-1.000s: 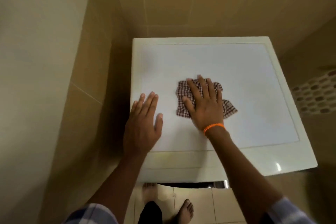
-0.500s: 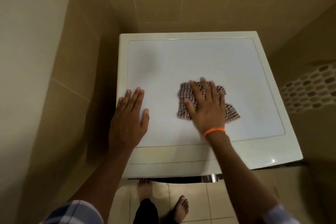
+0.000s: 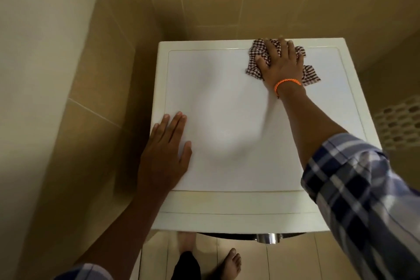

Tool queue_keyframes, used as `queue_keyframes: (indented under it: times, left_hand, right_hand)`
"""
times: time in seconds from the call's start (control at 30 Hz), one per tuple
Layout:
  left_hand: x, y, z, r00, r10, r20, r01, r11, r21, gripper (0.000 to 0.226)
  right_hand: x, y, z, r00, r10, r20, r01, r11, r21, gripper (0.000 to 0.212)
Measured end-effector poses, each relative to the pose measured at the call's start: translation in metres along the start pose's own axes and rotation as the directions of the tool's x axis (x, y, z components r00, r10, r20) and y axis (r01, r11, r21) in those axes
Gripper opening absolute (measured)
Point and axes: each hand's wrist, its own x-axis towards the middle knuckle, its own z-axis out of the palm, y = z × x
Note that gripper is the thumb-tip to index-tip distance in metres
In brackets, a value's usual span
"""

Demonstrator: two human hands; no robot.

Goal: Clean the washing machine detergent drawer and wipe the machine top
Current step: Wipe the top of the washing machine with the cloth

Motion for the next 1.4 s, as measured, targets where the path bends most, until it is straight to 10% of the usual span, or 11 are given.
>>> queue_keyframes:
  times: [0.53,1.13,1.4]
  left_hand:
    - [-0.002,0.004,-0.003,0.998,0.064,0.007,-0.064,0.998,-0.015,0.065]
    - [0.002,0.0,0.002,1.0,0.019,-0.007,-0.019,1.0,-0.02,0.068]
    - [-0.002,0.007,-0.003,1.0,0.006,-0.023,-0.007,1.0,-0.03,0.066]
  right_hand:
    - [-0.279,0.099,-0.005,0.997,-0.067,-0.027,0.066,0.997,-0.043,0.065]
    - [0.009,0.132,-0.033,0.997,0.081,-0.012,-0.081,0.997,-0.018,0.067]
    - [-0.039,0.142,-0.038,0.998,0.059,-0.025,-0.06,0.998,-0.01,0.065]
